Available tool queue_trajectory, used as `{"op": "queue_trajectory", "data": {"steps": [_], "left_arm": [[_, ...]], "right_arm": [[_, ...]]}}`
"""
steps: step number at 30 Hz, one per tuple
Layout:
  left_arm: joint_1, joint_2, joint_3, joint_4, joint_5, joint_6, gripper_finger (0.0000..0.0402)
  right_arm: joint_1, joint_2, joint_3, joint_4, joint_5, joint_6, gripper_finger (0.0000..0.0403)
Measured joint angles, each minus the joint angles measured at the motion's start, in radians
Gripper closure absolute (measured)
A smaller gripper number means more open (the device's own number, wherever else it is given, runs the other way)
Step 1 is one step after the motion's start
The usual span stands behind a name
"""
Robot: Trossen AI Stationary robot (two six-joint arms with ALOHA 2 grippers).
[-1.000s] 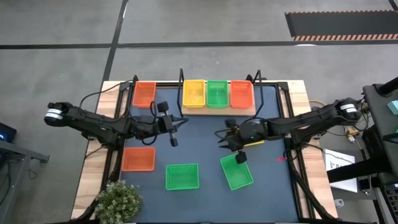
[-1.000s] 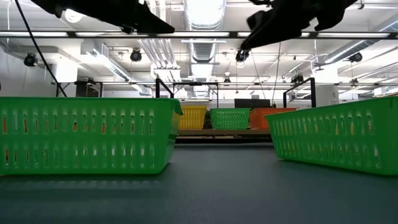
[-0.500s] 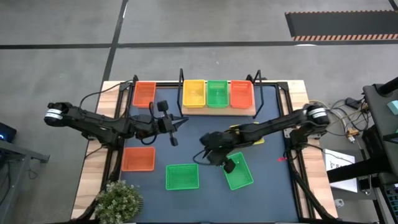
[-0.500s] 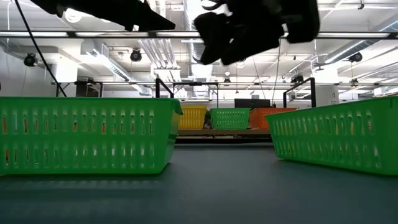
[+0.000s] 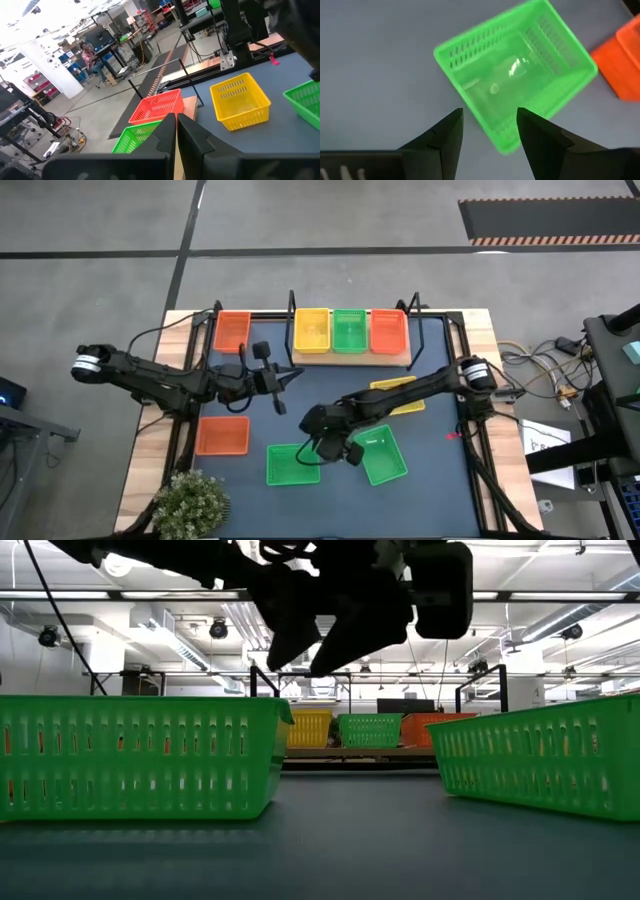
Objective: Stack baskets on shelf by color
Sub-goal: Stack the left green bin on top of the green bin on the shelf
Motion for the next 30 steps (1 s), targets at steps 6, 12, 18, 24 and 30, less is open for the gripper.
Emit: {"op": "queue_trajectory", "data": {"steps": [6, 12, 18, 24, 30], "left_arm": [[0.000, 0.000, 0.002, 0.018, 0.000, 0.032, 0.0402], [0.002, 0.000, 0.003, 0.035, 0.000, 0.034, 0.0402], [0.002, 0.001, 0.001, 0.034, 0.000, 0.034, 0.0402], [0.002, 0.002, 0.000, 0.035, 0.000, 0.050, 0.0402], [0.002, 0.002, 0.000, 0.035, 0.000, 0.051, 0.0402]], "right_arm": [[0.004, 0.042, 0.009, 0.035, -0.058, -0.025, 0.0225], [-0.008, 0.095, 0.009, 0.074, -0.146, -0.026, 0.0225], [-0.022, 0.134, 0.008, 0.103, -0.232, -0.018, 0.0229], [-0.025, 0.156, 0.008, 0.112, -0.249, -0.035, 0.0256], [-0.030, 0.172, 0.008, 0.123, -0.280, -0.029, 0.0314]]}}
